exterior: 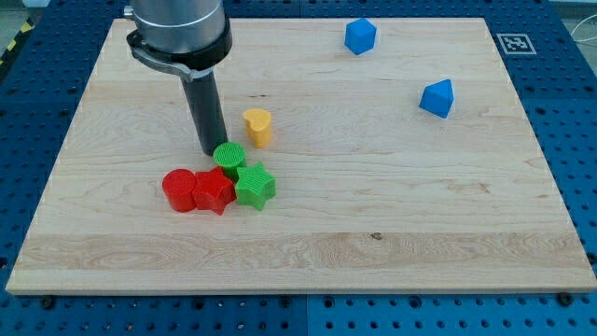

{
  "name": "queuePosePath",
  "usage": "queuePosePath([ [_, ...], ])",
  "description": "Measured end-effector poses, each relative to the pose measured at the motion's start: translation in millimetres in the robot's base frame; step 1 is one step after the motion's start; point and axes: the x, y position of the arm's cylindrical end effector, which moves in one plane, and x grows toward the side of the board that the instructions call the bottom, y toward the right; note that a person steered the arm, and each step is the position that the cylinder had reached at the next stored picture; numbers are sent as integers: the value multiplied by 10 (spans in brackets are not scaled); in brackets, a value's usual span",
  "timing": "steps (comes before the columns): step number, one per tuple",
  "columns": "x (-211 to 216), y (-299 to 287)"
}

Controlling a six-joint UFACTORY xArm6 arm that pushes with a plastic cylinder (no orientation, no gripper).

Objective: Point at the yellow heart

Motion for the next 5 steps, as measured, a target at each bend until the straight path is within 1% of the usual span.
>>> queuePosePath([
  [1, -127, -203],
  [3, -777, -613],
  [4, -811, -392],
  [5, -768, 81],
])
